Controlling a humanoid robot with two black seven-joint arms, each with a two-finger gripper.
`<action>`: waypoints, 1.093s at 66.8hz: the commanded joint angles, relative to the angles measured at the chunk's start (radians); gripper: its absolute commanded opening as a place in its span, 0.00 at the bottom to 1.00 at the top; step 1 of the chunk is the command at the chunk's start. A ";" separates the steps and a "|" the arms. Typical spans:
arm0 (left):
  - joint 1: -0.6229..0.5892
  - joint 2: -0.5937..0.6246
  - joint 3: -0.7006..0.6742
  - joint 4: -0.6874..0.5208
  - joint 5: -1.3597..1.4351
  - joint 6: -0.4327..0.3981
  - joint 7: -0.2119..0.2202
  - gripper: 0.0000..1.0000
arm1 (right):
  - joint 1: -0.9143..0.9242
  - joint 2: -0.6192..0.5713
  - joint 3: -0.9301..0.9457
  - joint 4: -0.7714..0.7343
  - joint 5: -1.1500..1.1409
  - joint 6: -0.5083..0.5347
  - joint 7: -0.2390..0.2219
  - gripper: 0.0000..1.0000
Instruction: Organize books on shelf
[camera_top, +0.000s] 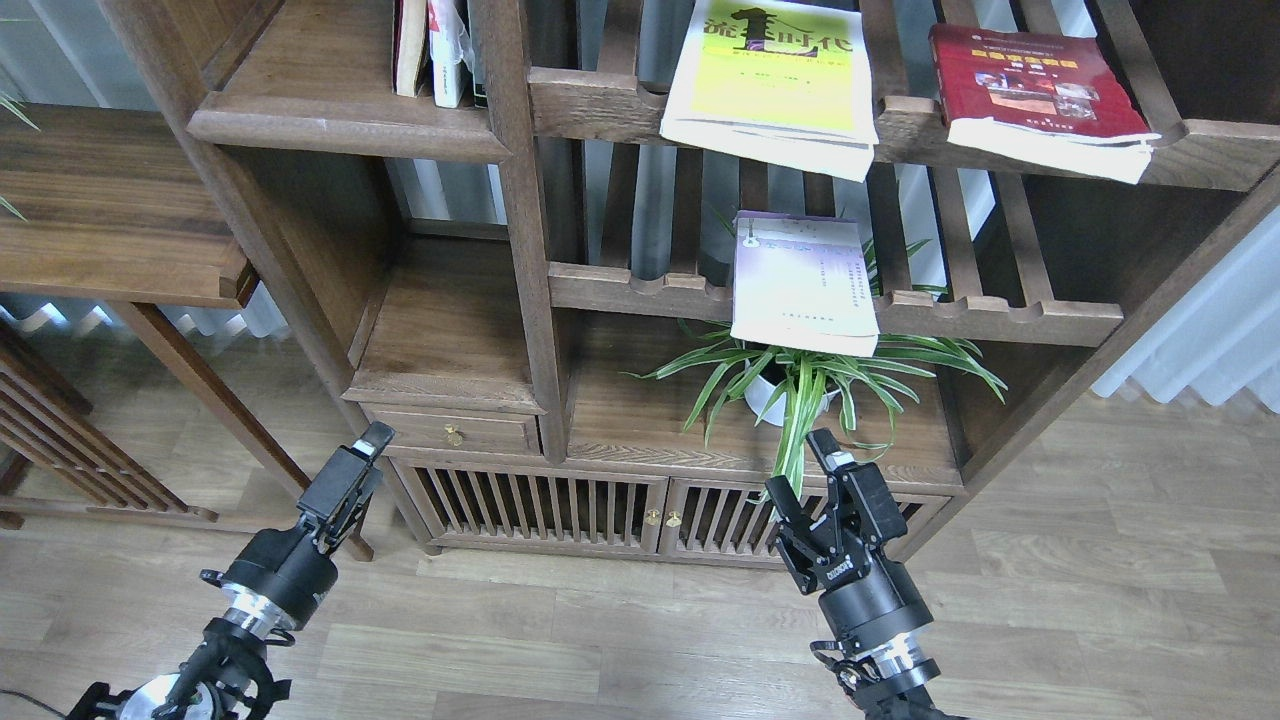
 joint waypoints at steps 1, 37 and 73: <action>0.002 0.000 -0.001 0.000 0.001 0.000 0.000 1.00 | 0.001 0.000 0.001 -0.002 0.000 0.000 0.008 0.99; 0.000 0.000 -0.022 0.005 0.001 0.000 0.000 1.00 | 0.060 -0.055 0.068 0.020 0.018 0.000 0.025 0.97; -0.003 0.000 -0.024 0.003 0.001 0.000 0.000 1.00 | 0.087 -0.204 0.194 0.150 0.104 0.000 0.029 0.98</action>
